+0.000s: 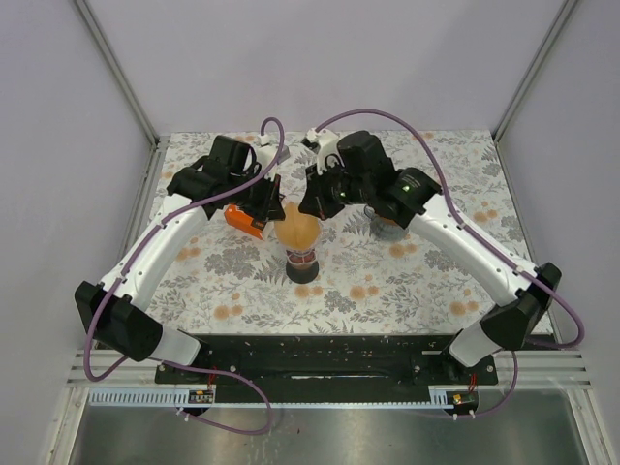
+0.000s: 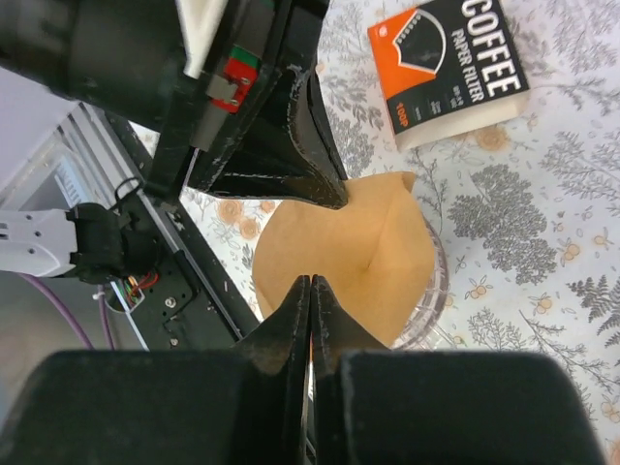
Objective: Place the coffee filter in the dripper
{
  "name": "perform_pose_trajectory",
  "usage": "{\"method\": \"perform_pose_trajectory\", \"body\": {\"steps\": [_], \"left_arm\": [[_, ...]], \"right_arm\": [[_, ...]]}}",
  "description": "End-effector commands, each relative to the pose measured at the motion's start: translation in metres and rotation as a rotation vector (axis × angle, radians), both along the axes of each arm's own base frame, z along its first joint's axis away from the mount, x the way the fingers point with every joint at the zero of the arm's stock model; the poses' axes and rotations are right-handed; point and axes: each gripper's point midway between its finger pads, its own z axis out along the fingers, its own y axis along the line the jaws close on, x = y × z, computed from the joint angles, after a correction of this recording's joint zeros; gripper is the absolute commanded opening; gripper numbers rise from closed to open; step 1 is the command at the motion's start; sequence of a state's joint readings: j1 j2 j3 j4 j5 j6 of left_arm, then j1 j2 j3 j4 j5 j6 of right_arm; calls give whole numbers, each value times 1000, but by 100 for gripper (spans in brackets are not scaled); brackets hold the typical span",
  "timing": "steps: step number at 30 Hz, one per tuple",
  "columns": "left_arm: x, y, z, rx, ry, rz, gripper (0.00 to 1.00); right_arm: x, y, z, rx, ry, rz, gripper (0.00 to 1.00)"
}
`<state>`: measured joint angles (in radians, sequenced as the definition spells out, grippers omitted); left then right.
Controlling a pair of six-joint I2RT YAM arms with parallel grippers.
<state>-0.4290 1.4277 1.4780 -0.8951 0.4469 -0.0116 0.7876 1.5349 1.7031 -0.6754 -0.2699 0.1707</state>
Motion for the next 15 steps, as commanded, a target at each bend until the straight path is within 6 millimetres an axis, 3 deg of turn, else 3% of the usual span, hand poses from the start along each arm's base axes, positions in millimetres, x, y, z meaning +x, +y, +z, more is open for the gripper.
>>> {"method": "perform_pose_trajectory", "body": {"steps": [1, 3, 8, 15], "left_arm": [[3, -9, 12, -46, -43, -32, 1], [3, -9, 13, -49, -46, -34, 6], [2, -7, 27, -54, -68, -29, 38], [0, 5, 50, -40, -126, -38, 59]], "right_arm": [[-6, 23, -31, -56, 46, 47, 0], [-1, 21, -43, -112, 48, 19, 0], [0, 24, -58, -139, 94, 11, 0], [7, 18, -84, -231, 115, -41, 0]]}}
